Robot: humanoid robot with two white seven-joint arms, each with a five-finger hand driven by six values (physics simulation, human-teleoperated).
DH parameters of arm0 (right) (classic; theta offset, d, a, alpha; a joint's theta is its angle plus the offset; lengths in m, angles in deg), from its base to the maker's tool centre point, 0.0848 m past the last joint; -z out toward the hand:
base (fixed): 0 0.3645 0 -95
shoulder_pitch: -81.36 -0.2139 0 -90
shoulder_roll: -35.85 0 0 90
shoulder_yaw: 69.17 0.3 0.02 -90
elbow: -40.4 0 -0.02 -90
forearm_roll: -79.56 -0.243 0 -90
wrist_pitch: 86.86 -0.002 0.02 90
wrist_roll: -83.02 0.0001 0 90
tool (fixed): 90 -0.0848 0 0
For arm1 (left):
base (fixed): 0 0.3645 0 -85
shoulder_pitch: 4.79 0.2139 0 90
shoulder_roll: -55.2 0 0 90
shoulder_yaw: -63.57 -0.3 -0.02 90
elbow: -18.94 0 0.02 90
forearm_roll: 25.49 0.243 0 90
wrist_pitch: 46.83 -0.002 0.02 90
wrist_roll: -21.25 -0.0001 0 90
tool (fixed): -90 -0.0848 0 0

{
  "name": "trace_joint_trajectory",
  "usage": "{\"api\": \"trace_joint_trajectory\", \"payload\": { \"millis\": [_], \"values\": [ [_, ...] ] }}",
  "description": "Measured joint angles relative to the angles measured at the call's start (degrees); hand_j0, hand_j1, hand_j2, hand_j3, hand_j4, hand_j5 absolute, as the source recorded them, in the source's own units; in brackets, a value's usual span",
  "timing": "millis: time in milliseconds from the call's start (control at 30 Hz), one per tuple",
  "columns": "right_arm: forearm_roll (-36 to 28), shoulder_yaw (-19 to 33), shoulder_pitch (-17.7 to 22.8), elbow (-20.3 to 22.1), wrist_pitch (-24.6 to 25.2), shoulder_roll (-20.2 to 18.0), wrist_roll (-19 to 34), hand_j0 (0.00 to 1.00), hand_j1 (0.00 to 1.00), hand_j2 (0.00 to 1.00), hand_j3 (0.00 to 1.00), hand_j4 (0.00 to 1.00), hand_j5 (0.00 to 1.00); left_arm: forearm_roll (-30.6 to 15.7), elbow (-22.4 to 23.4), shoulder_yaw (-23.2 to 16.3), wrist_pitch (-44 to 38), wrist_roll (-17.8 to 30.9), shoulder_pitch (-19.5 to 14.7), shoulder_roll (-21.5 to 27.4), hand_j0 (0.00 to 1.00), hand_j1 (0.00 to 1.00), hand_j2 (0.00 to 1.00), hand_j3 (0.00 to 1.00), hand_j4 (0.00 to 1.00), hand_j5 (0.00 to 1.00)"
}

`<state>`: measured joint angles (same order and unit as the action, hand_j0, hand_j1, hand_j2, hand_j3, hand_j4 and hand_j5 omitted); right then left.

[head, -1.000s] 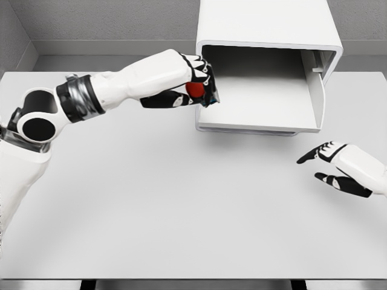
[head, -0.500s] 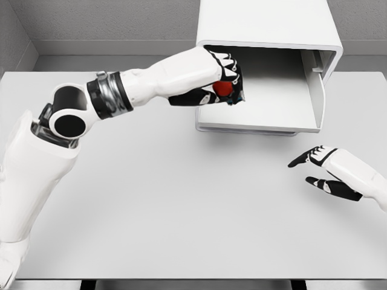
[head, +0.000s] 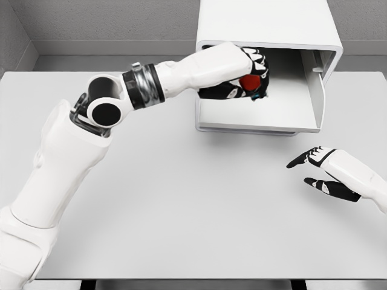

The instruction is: Slide open multi-storey tabletop storage cabinets and put open load switch and slide close multi-storey tabletop storage cabinets

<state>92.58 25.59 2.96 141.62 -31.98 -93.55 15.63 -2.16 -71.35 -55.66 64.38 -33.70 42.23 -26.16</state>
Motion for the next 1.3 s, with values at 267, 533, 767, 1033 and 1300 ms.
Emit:
{"api": "trace_joint_trajectory", "payload": {
  "millis": [267, 533, 767, 1033, 1300],
  "values": [
    [0.0, -0.13, -0.17, 0.0, 0.0, 0.19, 0.0, 0.66, 0.66, 0.66, 0.66, 0.66, 0.66, 2.34, 4.02, -0.18, 1.47, 0.01, -2.02, -3.31, 0.37, 0.37, 0.37, 0.37, 0.37, 0.37],
    [0.0, -0.19, -0.18, -0.03, 0.0, 0.23, -0.07, 0.67, 0.67, 0.67, 0.67, 0.67, 0.67, 2.49, 5.26, -0.76, 2.24, 0.0, -3.86, -4.36, 0.38, 0.38, 0.38, 0.38, 0.38, 0.38],
    [-0.05, -0.2, -0.44, -0.01, 0.0, 0.84, -0.12, 0.69, 0.69, 0.69, 0.69, 0.69, 0.69, 2.56, 7.22, -0.86, 2.54, 0.01, -4.31, -4.76, 0.41, 0.41, 0.41, 0.41, 0.41, 0.41],
    [-0.09, -0.2, -0.79, -0.01, 0.0, 0.95, 0.0, 0.69, 0.69, 0.69, 0.69, 0.69, 0.69, 2.92, 7.7, -0.93, 2.8, 0.0, -4.31, -4.93, 0.6, 0.6, 0.6, 0.6, 0.6, 0.6],
    [-0.09, -0.2, -0.97, 0.0, 0.0, 0.96, 0.14, 0.69, 0.69, 0.69, 0.69, 0.69, 0.69, 3.84, 9.03, -1.21, 2.85, 0.02, -4.31, -4.95, 0.63, 0.63, 0.63, 0.63, 0.63, 0.63]
  ]
}}
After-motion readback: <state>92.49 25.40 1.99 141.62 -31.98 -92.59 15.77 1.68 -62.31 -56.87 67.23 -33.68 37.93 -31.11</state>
